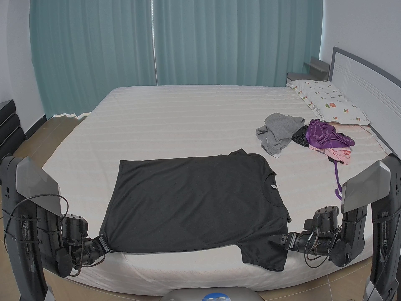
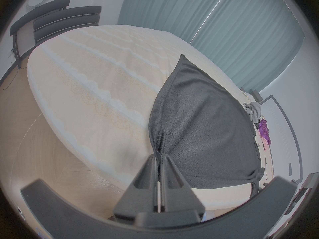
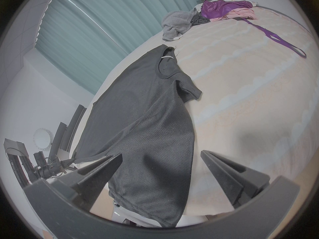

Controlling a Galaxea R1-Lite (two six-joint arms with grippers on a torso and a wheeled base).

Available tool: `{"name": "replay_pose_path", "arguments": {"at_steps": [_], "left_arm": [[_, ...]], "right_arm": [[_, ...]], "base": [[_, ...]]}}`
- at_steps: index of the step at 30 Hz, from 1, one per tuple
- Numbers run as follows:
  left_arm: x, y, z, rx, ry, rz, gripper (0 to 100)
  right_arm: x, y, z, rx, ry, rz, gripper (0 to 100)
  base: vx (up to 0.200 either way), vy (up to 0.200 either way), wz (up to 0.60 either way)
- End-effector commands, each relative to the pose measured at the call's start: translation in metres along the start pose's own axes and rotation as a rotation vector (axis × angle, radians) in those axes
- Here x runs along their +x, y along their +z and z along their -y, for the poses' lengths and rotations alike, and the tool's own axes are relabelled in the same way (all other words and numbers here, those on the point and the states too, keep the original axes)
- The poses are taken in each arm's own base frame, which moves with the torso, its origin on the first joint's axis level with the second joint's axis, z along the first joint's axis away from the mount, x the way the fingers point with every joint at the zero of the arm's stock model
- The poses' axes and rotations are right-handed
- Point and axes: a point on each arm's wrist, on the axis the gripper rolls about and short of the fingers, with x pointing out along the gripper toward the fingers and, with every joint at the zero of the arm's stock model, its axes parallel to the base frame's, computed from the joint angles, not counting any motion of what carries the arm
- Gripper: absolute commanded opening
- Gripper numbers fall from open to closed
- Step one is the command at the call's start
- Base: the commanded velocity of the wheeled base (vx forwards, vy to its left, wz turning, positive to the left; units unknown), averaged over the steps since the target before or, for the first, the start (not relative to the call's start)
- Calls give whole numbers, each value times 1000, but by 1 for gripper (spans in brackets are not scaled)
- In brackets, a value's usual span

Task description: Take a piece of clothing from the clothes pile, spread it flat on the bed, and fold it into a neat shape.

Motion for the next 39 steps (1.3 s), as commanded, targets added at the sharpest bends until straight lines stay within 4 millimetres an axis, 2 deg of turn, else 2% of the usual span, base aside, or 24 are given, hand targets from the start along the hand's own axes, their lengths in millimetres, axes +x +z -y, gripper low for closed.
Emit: {"name": "replay_pose_path", "arguments": {"at_steps": [1,2,3,17,29,39], "left_arm": [[0,0,0,0,0,-1,0],[0,0,0,0,0,-1,0],[0,0,0,-1,1,0,0],[0,0,0,-2,0,1,0],[-1,3,-1,-8,0,12,0],[-16,10,0,6,-6,51,0]], "right_arm": [[4,-3,1,-2,-5,-9,100],[5,-2,1,-3,-4,-7,100],[5,-2,1,-3,-6,-7,0],[-4,1,7,14,-14,11,0],[-32,2,14,50,24,44,0],[-66,6,16,84,99,38,0]], "base": [[0,0,0],[0,0,0],[0,0,0],[0,0,0],[0,0,0],[0,0,0]]}}
